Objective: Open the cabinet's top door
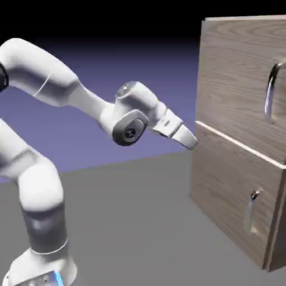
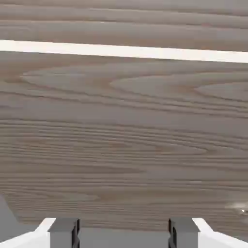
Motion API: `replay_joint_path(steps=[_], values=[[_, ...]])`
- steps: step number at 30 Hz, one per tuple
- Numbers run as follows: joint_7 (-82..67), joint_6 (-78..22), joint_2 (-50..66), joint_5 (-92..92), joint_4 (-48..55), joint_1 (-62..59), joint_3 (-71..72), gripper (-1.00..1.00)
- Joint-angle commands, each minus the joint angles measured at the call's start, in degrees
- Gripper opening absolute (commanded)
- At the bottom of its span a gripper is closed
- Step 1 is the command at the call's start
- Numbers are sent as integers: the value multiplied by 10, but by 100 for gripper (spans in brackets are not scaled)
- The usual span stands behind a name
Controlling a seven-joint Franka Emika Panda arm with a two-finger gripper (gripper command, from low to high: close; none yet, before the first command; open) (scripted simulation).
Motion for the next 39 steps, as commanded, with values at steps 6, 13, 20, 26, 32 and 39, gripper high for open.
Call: replay_joint_path(steps=[6, 13, 20, 26, 32, 39], values=[[106, 5, -19, -150, 45, 58, -67, 0], [230, 12, -41, -324, 97, 126, -145, 0], [354, 18, -62, -498, 149, 195, -223, 0], [460, 23, -81, -648, 194, 253, -289, 0], [566, 29, -100, -797, 239, 311, -356, 0], [690, 35, -122, -972, 291, 379, -434, 0]])
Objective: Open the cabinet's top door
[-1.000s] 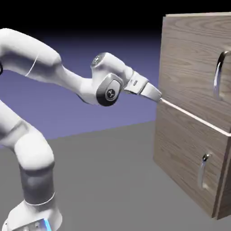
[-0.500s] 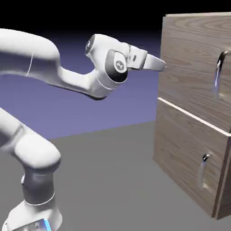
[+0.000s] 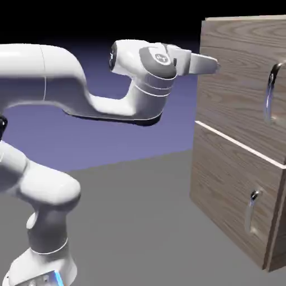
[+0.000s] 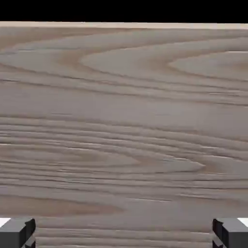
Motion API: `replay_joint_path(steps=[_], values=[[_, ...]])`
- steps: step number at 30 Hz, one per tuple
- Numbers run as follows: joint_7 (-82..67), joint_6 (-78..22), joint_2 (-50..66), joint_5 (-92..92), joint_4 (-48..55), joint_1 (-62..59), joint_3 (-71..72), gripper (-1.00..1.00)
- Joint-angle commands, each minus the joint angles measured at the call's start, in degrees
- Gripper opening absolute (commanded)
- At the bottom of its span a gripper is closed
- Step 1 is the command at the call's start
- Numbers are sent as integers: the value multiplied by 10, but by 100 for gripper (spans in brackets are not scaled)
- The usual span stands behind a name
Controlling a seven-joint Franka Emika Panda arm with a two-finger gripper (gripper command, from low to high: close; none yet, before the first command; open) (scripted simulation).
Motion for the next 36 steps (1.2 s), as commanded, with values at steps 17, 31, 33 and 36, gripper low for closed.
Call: replay_joint_path(steps=[17, 31, 33, 36], values=[[301, 15, -53, -424, 127, 165, -189, 0], [389, 12, -49, -554, 246, 325, -314, -100], [392, 0, -46, -551, 227, 304, -300, -100], [400, -35, -40, -539, 172, 242, -258, -100]])
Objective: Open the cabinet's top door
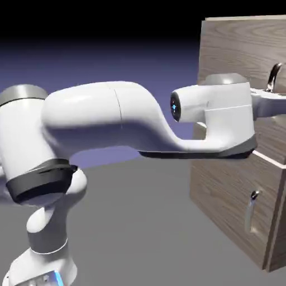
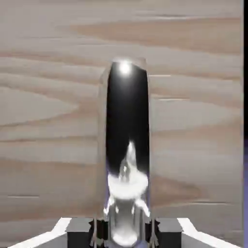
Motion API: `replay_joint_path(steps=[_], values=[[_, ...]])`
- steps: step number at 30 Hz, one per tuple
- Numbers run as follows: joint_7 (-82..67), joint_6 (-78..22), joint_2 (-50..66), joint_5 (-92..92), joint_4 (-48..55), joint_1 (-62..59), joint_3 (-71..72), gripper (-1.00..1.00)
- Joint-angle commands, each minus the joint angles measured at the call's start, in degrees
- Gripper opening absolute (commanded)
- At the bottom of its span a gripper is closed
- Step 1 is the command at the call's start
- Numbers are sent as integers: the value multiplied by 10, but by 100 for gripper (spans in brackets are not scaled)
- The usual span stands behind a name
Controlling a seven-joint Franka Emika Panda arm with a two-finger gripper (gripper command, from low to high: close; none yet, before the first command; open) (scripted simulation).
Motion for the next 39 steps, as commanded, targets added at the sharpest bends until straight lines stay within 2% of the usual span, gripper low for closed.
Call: replay_joint_path(steps=[1, 13, 23, 31, 39], values=[[2, -12, 2, 5, -18, -21, 15, -100], [-9, -140, -9, 117, -215, -270, 213, -100], [-74, -271, -93, 304, -379, -449, 418, -100], [-130, -397, -176, 491, -466, -508, 585, -100], [-159, -539, -215, 670, -492, -507, 751, -100]])
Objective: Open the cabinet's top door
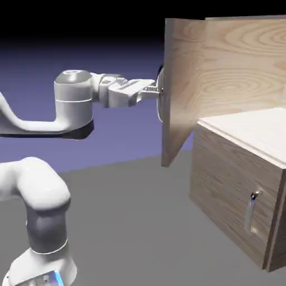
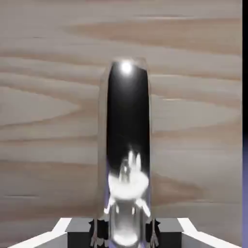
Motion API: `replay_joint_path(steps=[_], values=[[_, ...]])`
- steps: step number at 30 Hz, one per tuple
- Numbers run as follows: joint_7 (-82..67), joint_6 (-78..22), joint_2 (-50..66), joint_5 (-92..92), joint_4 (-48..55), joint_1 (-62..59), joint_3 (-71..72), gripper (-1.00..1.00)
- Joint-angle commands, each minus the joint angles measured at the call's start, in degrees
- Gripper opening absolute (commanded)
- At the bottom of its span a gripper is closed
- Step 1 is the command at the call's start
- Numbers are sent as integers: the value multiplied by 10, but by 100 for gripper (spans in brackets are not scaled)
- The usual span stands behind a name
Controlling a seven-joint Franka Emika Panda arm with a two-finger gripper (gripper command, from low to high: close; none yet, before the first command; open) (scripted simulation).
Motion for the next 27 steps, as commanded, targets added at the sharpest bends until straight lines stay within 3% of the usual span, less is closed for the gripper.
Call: replay_joint_path(steps=[1, 14, 27], values=[[-1, -19, 0, 21, 1, 1, 21, -100], [17, -269, 86, 262, 104, -32, 291, -100], [48, -517, 224, 407, 348, -244, 559, -100]])
